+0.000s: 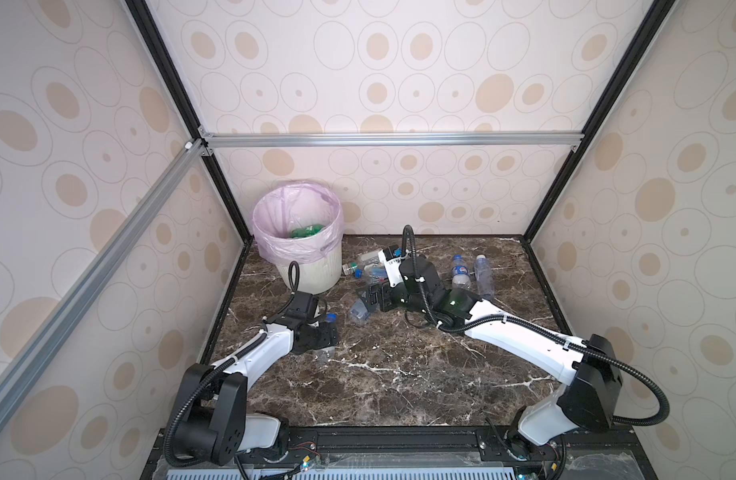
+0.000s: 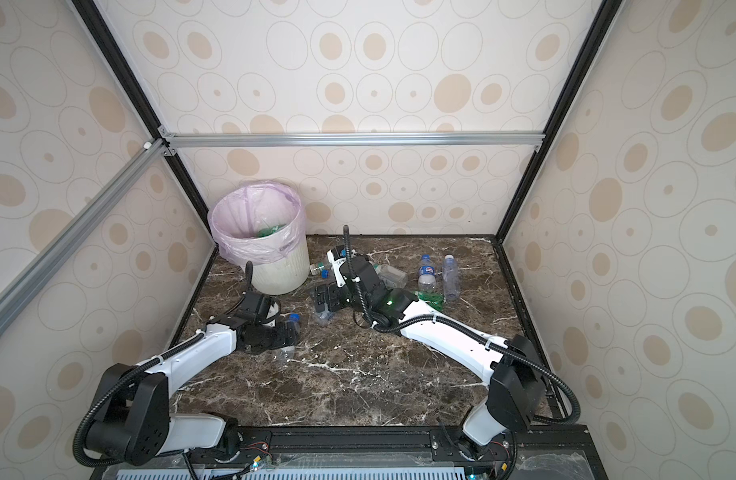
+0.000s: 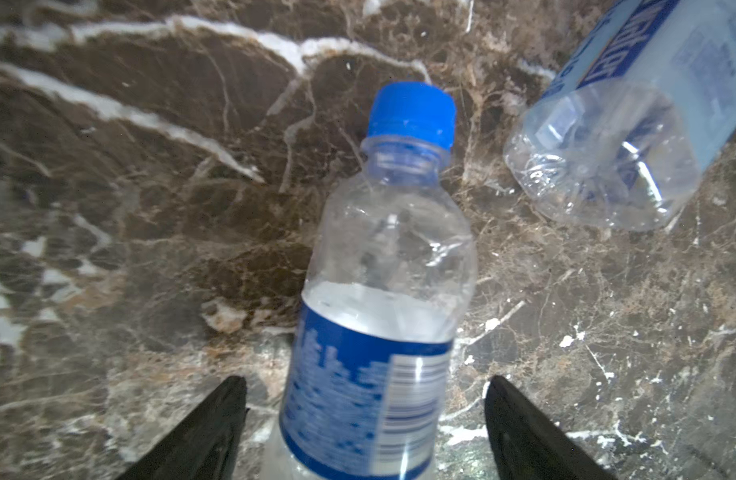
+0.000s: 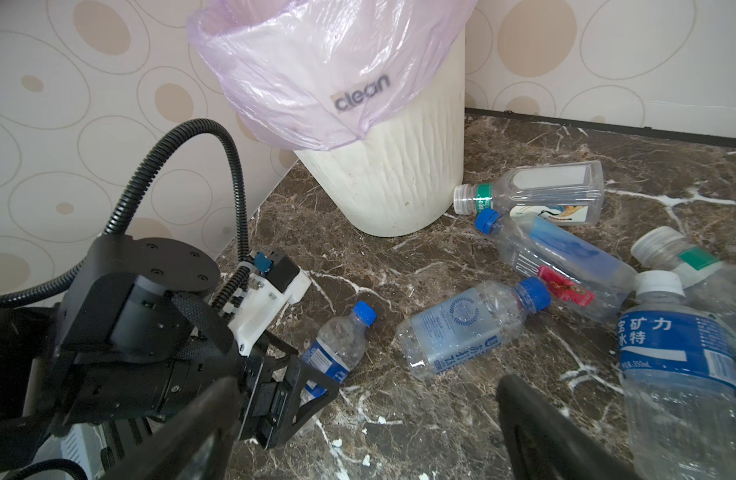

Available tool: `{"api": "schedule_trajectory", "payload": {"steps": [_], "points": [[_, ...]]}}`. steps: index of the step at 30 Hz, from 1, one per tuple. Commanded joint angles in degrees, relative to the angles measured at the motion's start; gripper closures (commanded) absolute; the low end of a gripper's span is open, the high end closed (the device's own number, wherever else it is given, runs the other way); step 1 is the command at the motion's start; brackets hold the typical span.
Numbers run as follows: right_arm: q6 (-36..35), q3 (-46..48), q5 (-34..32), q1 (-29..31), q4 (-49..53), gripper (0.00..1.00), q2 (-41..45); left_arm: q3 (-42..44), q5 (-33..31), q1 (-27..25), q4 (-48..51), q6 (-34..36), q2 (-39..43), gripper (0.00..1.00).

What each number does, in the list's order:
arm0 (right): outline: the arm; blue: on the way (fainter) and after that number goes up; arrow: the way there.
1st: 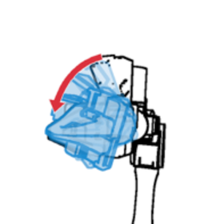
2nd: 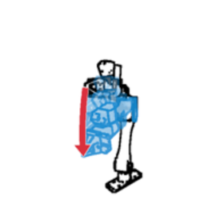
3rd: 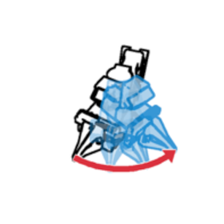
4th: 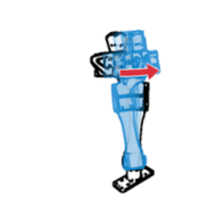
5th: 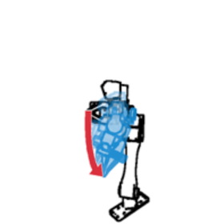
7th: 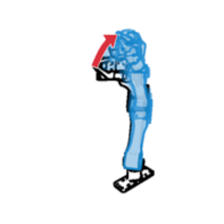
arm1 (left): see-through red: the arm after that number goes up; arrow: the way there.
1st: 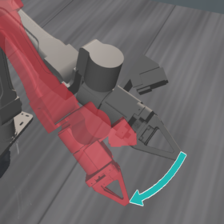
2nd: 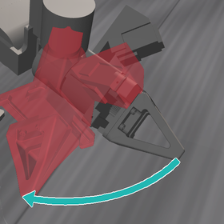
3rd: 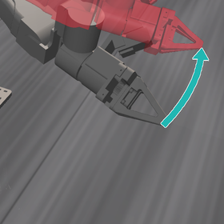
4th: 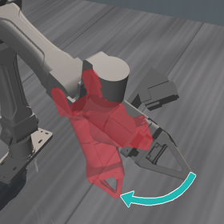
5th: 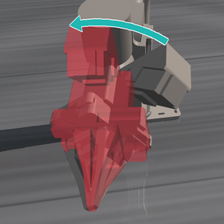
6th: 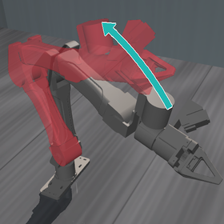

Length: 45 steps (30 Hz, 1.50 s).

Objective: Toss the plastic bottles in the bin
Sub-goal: 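Lower the left gripper onto the blue-labeled bottle and close it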

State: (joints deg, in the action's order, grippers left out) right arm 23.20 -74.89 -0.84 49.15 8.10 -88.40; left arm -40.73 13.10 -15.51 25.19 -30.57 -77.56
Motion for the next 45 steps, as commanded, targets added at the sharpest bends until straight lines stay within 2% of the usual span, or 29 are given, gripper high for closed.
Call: {"api": "schedule_trajectory", "payload": {"steps": [1,11,22,30,45], "points": [[0.8,1.0,0.0,-0.9,-0.6,0.00,2.2,0.2,0.9,-1.5,-2.5,-1.6,-1.2,0.16],[3.7,3.8,-0.3,-3.4,0.2,0.00,4.4,-1.9,1.9,-6.5,-8.4,-5.7,-4.8,0.32],[4.2,7.2,-2.1,-5.1,2.1,0.00,7.8,-7.5,1.7,-14.4,-13.7,-10.5,-12.0,0.38],[4.2,8.9,-2.1,-5.5,2.1,0.00,8.8,-9.8,-1.6,-17.8,-12.5,-9.8,-14.5,0.39],[4.9,13.3,-2.0,-7.5,2.5,0.00,11.4,-9.2,-3.2,-18.4,-12.2,-8.7,-15.5,0.38]]}}
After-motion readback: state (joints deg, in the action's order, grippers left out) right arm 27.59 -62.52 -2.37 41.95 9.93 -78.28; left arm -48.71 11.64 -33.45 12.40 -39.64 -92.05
